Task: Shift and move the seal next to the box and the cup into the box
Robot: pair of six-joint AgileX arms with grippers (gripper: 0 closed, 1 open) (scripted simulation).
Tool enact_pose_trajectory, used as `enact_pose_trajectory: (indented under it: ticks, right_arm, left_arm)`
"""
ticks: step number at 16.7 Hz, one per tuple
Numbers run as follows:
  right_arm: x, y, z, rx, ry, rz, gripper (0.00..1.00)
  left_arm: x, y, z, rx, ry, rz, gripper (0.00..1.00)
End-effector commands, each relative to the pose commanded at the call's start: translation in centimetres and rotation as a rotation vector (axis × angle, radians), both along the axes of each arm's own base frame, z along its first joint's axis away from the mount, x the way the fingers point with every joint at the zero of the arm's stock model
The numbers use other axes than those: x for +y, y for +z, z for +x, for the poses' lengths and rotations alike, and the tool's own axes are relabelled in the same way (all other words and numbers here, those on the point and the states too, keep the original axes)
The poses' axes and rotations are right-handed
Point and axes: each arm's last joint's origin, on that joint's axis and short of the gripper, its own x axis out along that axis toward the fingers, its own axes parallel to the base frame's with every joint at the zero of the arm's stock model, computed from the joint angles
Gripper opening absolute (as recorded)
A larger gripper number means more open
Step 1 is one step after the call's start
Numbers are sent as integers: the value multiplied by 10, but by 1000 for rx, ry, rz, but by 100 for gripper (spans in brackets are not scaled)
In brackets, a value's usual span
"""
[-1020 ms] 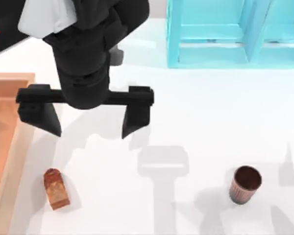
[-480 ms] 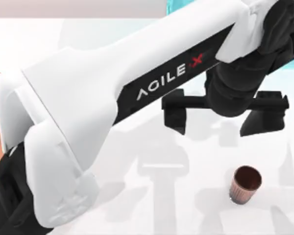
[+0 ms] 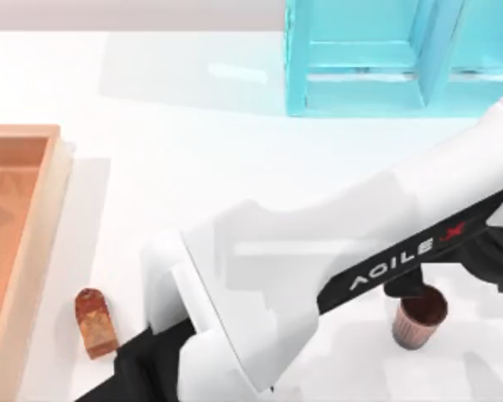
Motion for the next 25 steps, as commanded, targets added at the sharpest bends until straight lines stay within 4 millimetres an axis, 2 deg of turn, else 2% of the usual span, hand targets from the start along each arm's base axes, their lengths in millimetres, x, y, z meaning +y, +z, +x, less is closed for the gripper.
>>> enact_pose_trajectory:
  ticks: [8,19,25]
  right_arm:
    - [0,0,0,0,0,0,100]
    - [0,0,0,0,0,0,100]
    - [0,0,0,0,0,0,100]
  left_arm:
    - [-2,-5,3,-1,0,0,100]
    - [-6,-73,15,0,1,2,100]
    - [-5,-78,15,-1,1,2,100]
